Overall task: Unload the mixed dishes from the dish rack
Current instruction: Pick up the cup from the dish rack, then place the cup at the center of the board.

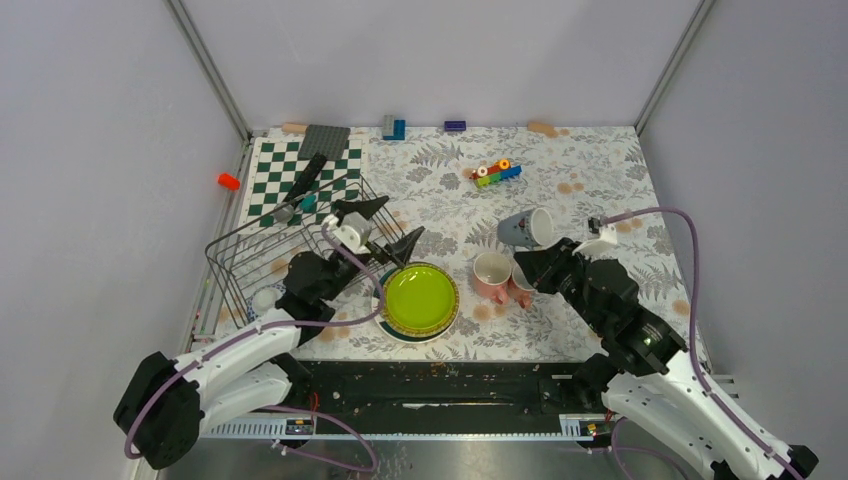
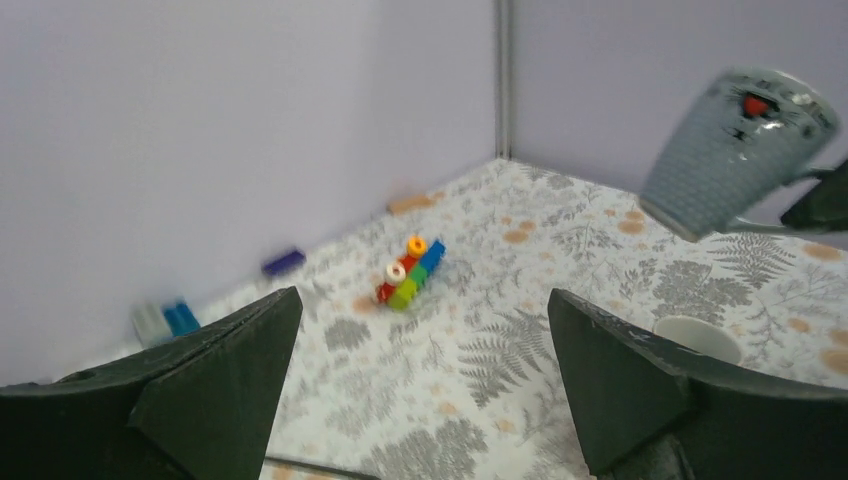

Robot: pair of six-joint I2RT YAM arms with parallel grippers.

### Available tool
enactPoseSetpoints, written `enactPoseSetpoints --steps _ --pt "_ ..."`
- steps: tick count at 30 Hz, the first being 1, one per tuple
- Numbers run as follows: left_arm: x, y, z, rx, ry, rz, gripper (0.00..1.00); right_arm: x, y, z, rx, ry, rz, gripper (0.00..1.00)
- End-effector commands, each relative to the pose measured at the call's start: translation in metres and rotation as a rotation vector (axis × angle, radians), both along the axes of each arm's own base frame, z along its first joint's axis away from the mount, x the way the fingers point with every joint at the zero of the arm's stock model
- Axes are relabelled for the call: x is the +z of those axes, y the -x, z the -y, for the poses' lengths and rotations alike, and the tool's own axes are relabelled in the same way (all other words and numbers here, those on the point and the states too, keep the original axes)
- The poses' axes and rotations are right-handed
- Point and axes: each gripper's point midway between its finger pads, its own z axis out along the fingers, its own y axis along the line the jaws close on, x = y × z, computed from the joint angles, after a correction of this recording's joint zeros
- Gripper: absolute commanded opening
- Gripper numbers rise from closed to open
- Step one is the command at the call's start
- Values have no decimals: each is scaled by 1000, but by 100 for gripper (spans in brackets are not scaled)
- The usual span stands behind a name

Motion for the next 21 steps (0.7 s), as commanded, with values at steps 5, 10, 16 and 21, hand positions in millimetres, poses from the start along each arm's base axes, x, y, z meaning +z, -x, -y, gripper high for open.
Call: enactPoseSetpoints --steps 5,10,16,21 --pt "-2 -28 -27 210 127 -389 99 -52 6 90 -359 252 -123 0" --pt "-8 -27 -39 250 199 -381 99 -87 21 118 -461 353 -236 0" --pt "-20 -32 -54 346 185 -439 99 -116 29 126 -480 432 -331 0" --pt "-24 -31 -63 384 193 -450 99 -135 28 125 -490 478 -378 0"
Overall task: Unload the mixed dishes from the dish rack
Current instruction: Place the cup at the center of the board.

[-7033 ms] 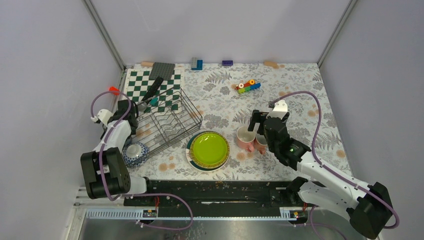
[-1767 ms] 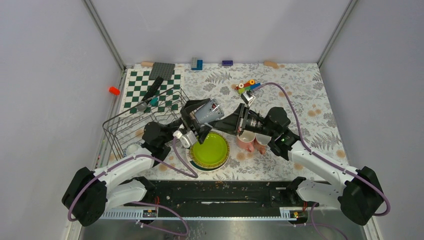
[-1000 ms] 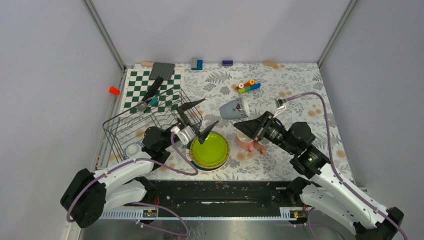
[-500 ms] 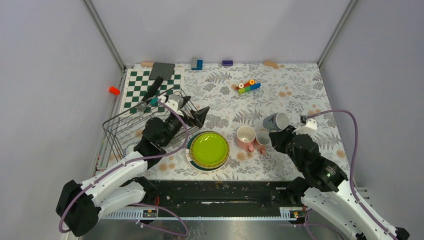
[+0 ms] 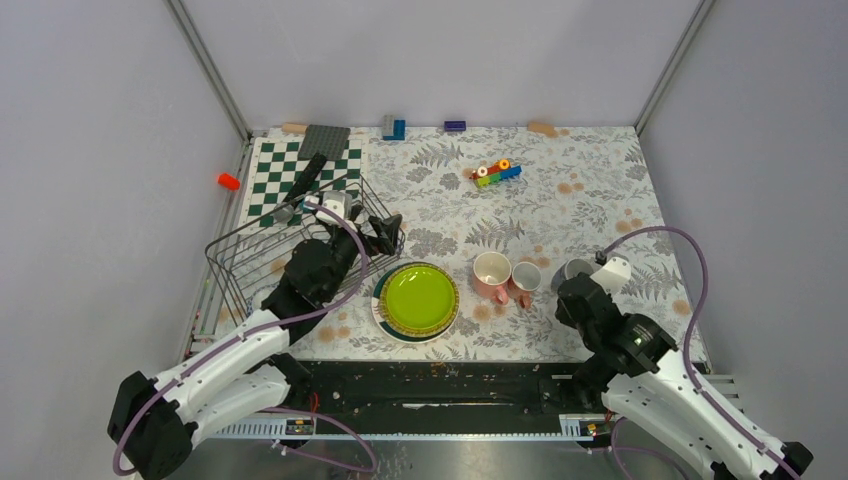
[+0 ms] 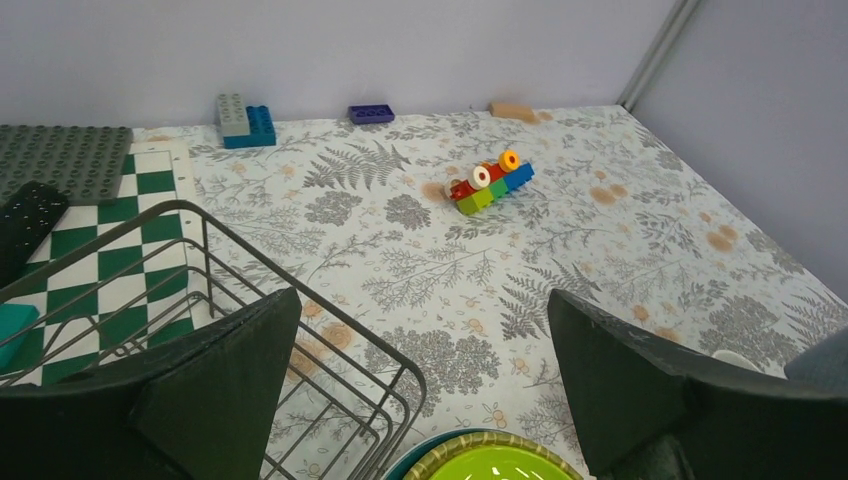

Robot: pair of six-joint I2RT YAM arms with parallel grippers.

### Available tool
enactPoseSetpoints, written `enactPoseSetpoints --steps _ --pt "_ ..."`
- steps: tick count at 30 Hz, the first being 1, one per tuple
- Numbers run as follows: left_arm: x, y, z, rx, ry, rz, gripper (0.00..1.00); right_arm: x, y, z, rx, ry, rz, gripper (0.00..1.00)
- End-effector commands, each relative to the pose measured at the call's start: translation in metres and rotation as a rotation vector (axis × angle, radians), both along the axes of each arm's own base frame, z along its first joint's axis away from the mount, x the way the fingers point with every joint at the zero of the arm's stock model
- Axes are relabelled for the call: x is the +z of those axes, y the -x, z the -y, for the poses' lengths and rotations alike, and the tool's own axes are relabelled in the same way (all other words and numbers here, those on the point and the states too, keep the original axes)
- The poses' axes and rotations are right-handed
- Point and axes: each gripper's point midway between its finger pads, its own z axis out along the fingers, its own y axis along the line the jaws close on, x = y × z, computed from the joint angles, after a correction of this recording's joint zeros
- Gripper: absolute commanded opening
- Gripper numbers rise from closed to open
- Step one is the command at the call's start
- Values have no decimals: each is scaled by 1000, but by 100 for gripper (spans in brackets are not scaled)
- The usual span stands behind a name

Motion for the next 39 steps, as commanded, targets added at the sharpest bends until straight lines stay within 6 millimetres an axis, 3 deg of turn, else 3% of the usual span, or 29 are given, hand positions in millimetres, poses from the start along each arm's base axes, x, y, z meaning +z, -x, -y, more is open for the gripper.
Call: enactPoseSetpoints --steps 1,8,27,34,39 --pt "12 -1 -14 71 44 18 99 -4 -11 4 -65 24 20 0" --pt "8 1 -22 99 31 19 99 -17 -28 -19 21 30 29 0" --pt "2 3 -25 101 -4 16 99 -64 -38 -22 3 89 -57 5" --pt "1 3 -24 98 -9 17 99 -77 -34 -19 -17 94 -99 14" --pt "0 2 -27 116 -12 6 99 -76 -31 -22 -22 58 -103 31"
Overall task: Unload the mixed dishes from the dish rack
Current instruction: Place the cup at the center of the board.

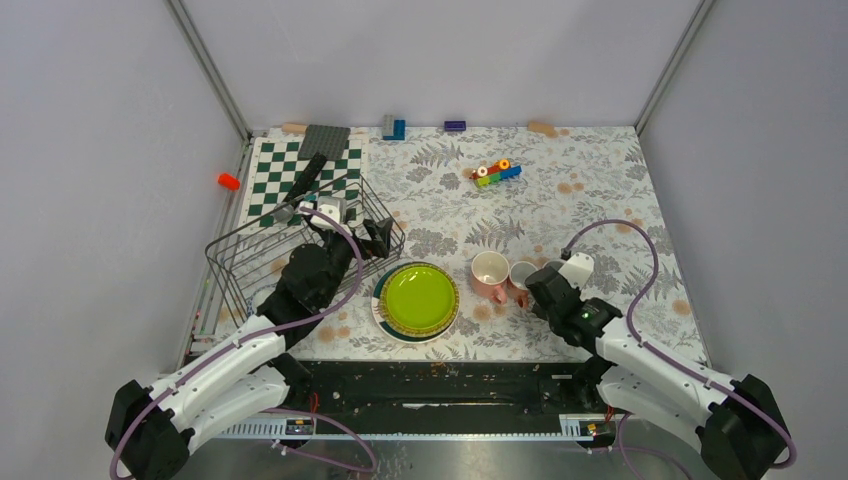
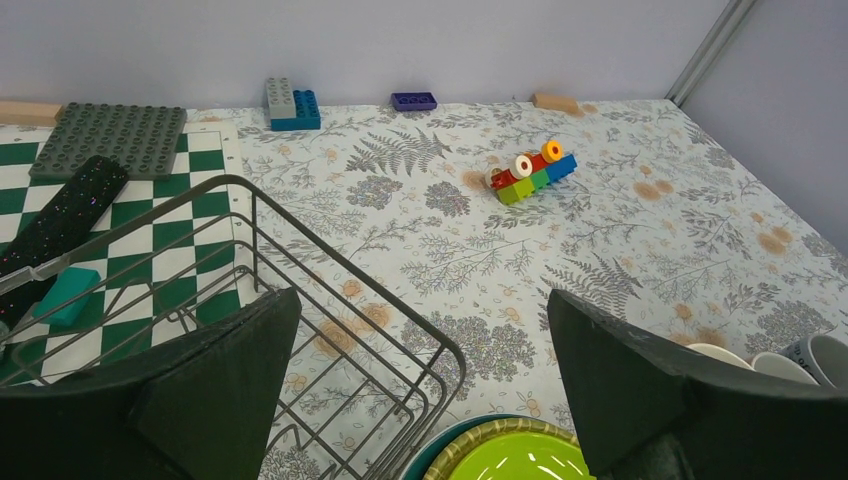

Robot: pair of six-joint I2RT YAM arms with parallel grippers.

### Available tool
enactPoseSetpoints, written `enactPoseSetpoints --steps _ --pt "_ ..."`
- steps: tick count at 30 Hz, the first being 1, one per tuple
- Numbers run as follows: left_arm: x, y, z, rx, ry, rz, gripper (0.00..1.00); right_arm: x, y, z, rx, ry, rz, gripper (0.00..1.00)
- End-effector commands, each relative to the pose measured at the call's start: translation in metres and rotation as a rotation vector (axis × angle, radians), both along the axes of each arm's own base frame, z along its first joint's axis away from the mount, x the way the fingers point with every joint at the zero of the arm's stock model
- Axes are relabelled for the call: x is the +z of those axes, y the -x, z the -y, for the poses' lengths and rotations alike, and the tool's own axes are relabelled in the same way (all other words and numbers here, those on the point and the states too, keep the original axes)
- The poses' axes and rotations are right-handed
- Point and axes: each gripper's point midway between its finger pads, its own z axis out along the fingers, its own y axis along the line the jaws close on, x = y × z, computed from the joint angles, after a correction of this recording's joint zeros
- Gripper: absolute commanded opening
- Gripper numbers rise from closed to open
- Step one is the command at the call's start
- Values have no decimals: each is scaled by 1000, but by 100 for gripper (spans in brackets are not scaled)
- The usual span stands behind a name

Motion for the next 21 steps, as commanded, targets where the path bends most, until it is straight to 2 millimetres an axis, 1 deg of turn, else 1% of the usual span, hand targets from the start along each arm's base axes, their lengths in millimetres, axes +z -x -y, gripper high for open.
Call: enactPoseSetpoints --steps 1,3,6,9,12,15,18,21 --pt "11 -1 -6 35 12 23 99 3 -1 -2 -38 -56 19 36" --pt "11 -1 -8 41 8 16 99 7 1 0 -48 -65 32 46" --pt "12 -2 -8 45 13 14 99 14 3 3 -59 -80 56 55" --pt "13 -2 -9 54 18 9 99 22 4 6 -66 -95 84 61" --pt "13 -4 -12 77 24 -2 99 31 6 11 -72 -102 111 62" --pt "12 -7 -14 99 30 -22 99 39 8 15 -77 -103 136 66" --pt "12 -9 -16 126 36 -41 99 52 8 16 -55 -109 170 72" --pt "12 -12 -16 141 42 -53 99 69 6 13 -26 -140 220 78"
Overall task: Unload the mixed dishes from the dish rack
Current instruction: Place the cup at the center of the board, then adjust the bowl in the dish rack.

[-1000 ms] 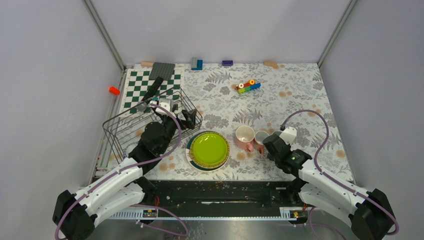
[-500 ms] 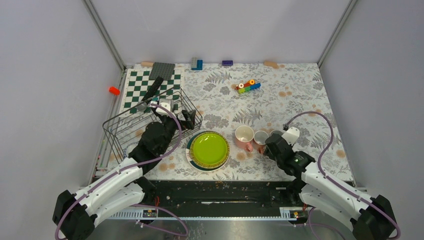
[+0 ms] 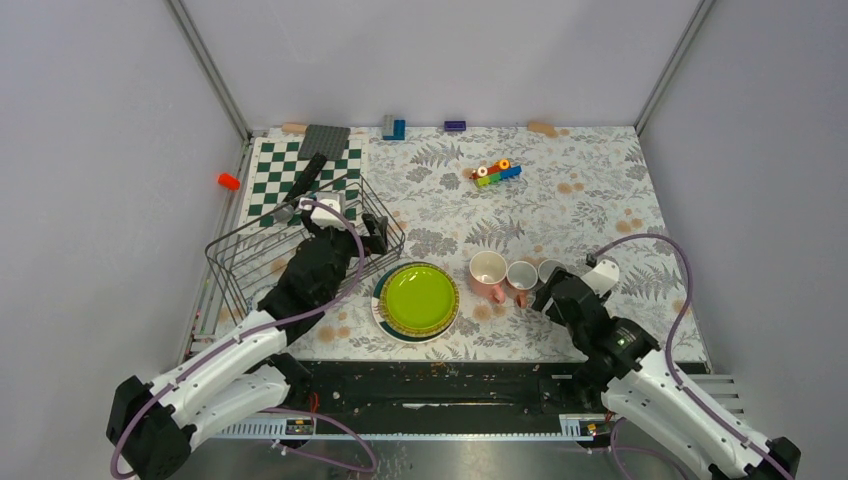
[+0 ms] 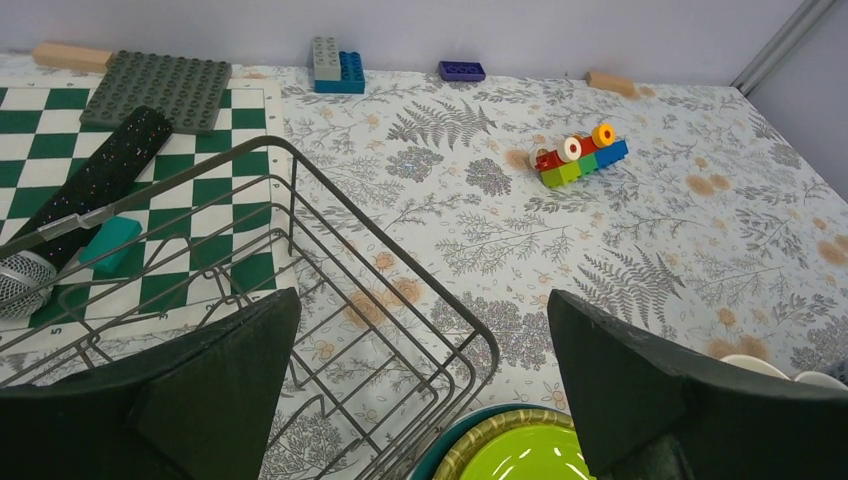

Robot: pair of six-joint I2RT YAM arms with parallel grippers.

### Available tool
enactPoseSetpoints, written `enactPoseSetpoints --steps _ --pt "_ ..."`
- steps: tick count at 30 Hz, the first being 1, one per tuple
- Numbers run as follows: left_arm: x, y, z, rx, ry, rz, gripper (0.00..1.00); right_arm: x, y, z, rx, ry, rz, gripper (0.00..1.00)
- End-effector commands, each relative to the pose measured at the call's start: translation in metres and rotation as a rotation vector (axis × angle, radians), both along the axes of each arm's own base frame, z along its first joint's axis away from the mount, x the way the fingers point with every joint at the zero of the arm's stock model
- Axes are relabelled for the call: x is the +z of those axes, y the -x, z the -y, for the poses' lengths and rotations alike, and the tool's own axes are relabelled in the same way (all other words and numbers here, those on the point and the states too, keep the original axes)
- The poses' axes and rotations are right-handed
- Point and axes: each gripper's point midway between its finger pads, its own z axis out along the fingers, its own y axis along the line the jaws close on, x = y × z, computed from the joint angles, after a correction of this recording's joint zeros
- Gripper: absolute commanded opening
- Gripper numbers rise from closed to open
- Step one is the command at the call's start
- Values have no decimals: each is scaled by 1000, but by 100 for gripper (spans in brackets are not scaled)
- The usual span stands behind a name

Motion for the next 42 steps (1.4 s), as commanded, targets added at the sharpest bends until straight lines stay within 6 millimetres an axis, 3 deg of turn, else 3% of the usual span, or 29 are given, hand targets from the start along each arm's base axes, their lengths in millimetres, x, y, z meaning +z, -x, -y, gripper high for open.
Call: enactPoseSetpoints --steps 1,6,11,16,20,25,28,38,42 --pt "26 -7 -3 55 61 31 99 38 -7 4 3 -12 105 81" --pt "25 -12 -7 104 82 3 99 73 -16 -4 59 -59 240 98" --pt "15 -20 -17 203 100 -97 99 104 -29 -12 68 -123 387 100" --pt "-9 -29 -50 418 73 -255 99 121 -46 -14 42 -114 475 100" --pt "-26 -28 -89 589 95 -367 99 133 -61 -14 18 -64 533 100" --pt "-49 -10 -136 773 105 -434 99 130 -71 -16 27 7 522 100" --pt "-62 9 -154 844 142 -485 99 137 -79 -17 5 13 553 100" --pt "-82 75 -171 869 247 -554 99 127 -87 -20 28 91 516 100" --pt "-96 86 -173 889 312 -569 99 123 -86 -12 1 113 524 100"
